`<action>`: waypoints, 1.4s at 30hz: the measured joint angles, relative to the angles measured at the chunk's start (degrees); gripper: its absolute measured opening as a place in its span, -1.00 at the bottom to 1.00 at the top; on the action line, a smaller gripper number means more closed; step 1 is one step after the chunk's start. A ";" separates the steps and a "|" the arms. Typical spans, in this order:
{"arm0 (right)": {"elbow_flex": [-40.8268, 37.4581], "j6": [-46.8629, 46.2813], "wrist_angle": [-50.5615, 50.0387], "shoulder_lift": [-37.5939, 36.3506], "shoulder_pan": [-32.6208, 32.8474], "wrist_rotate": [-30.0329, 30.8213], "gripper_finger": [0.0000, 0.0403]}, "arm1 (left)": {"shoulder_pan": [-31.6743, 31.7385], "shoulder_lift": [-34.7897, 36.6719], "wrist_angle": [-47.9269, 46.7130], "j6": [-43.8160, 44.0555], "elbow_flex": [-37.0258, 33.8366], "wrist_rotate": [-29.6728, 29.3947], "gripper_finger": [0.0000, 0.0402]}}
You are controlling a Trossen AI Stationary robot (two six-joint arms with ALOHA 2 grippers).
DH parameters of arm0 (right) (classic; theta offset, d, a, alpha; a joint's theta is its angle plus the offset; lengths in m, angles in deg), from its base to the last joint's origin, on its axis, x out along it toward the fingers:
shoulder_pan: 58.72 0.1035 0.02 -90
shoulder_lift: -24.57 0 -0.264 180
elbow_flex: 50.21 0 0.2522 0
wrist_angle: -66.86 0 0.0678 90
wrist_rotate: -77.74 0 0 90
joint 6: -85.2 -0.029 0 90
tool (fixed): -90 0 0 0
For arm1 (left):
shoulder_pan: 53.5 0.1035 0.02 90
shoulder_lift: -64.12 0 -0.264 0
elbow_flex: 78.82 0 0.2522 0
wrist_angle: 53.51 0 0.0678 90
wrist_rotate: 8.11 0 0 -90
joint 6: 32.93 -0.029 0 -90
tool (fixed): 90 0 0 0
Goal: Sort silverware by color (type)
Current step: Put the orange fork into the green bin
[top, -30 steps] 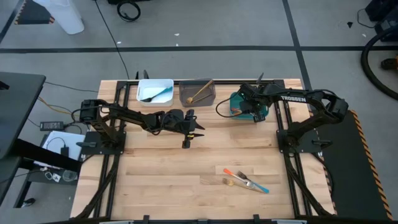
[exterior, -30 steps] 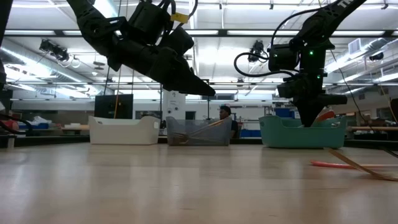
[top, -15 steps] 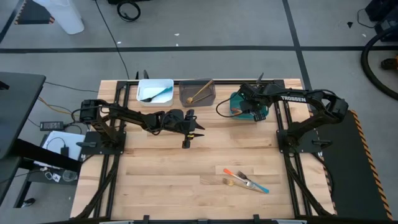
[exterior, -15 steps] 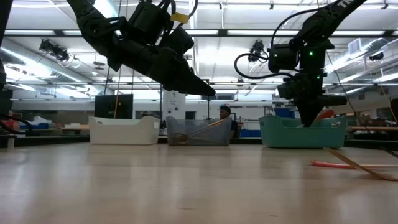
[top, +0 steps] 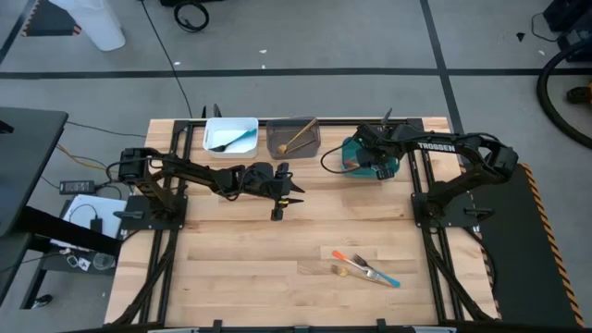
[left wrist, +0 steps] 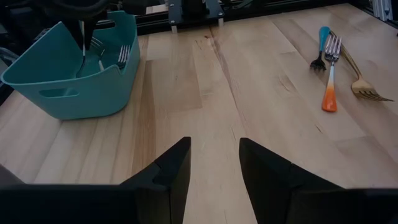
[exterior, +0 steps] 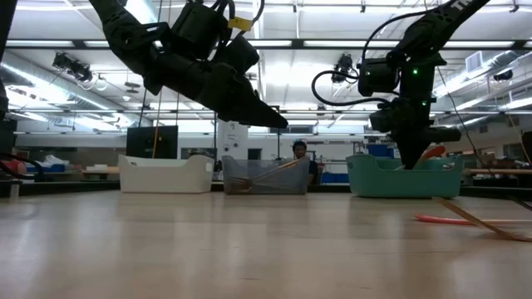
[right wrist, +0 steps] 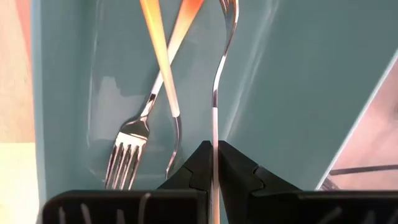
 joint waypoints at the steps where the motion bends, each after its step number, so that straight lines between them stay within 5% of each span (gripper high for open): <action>1: 0.00 -0.64 0.03 0.00 0.02 0.00 -0.83 | 0.01 0.00 0.00 0.00 0.00 0.00 -0.28; 19: 1.51 -1.78 -0.98 -0.02 0.78 2.78 -0.83 | 0.01 -0.01 0.00 0.01 0.00 0.00 -0.28; 23: 2.37 -1.66 -0.64 -0.04 0.76 -2.25 -0.83 | 0.01 -0.02 0.00 -0.01 0.00 0.00 -0.28; 42: 1.31 12.94 1.26 -0.04 -0.05 -7.51 -0.84 | -0.01 -0.02 0.33 0.01 0.02 0.00 -0.28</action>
